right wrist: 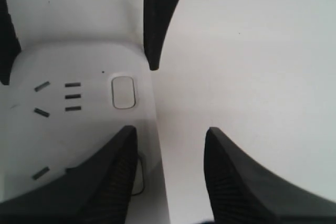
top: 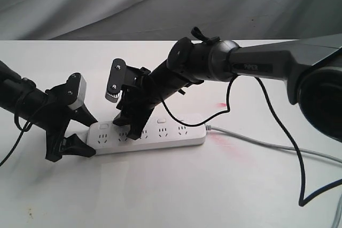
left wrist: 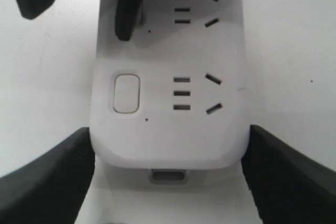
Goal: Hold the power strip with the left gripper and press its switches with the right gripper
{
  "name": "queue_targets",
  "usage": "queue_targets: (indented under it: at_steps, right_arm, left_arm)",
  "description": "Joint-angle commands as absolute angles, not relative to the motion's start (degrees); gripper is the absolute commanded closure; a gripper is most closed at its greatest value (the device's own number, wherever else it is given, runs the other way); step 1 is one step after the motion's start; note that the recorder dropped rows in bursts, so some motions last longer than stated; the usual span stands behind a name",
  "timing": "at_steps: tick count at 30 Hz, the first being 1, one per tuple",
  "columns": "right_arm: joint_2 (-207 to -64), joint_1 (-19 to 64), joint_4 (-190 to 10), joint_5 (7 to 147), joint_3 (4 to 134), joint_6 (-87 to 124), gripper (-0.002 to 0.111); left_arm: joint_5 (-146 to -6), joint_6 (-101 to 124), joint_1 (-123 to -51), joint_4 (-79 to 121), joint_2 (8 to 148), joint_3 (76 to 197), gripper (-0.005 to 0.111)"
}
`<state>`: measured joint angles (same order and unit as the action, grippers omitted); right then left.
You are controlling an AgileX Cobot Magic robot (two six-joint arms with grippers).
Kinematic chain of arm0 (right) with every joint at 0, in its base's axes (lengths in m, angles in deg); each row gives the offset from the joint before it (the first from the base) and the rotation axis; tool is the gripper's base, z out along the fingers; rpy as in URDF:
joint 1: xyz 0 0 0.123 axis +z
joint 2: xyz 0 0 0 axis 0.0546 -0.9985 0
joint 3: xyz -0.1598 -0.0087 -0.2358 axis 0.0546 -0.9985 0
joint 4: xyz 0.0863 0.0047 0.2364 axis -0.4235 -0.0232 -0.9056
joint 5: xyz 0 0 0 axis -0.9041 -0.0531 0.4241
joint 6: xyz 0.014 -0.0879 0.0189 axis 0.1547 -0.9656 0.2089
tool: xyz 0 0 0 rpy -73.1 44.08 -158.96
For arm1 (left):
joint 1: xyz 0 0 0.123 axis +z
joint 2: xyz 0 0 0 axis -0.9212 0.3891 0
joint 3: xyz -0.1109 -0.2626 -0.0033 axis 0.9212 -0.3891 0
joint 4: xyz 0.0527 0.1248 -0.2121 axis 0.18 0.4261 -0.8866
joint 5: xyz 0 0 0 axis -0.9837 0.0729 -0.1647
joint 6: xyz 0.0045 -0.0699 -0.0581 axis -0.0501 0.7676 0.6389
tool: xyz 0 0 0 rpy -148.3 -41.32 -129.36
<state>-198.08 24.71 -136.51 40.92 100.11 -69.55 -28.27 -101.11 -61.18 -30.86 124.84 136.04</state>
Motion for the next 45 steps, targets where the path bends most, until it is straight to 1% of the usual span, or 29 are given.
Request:
queue_targets:
  at_steps: [1, 6, 12, 19, 45]
  right_arm:
    - [-199.4, 24.9, -133.1, 38.3, 98.8, -70.5, 0.068]
    - [-194.9, 24.5, -133.2, 38.3, 98.8, -70.5, 0.068]
    - [-191.4, 21.7, -132.3, 35.3, 98.8, -68.9, 0.068]
    - [-191.4, 19.5, -130.7, 35.0, 98.8, -68.0, 0.068]
    - [-196.1, 19.5, -129.3, 33.7, 98.8, -68.0, 0.068]
  left_arm:
    - [-29.3, -101.4, -61.4, -31.0, 124.7, 136.5, 0.04]
    - [-29.3, -101.4, -61.4, -31.0, 124.7, 136.5, 0.04]
    - [-29.3, -101.4, -61.4, -31.0, 124.7, 136.5, 0.04]
    - [-29.3, -101.4, -61.4, -31.0, 124.7, 136.5, 0.04]
    - [-29.3, -101.4, -61.4, -31.0, 124.7, 136.5, 0.04]
